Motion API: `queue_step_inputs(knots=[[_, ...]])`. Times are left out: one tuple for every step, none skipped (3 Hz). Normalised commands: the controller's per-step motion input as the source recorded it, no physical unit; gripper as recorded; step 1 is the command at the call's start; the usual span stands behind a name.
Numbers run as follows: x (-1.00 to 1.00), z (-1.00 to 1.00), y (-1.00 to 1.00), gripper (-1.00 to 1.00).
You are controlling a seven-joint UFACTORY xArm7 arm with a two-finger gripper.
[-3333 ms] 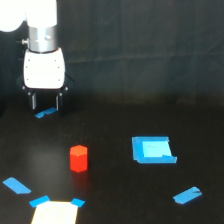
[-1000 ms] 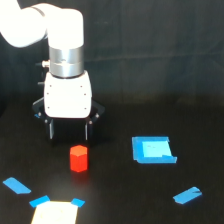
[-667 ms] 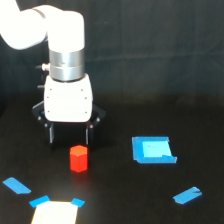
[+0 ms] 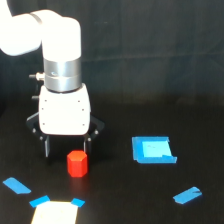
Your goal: Pick up the red object from the table
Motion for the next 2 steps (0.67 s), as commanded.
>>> queue_step_inputs(knots=[[0.26, -0.81, -1.0, 0.88], [0.06, -0.03, -0.03, 0.07]])
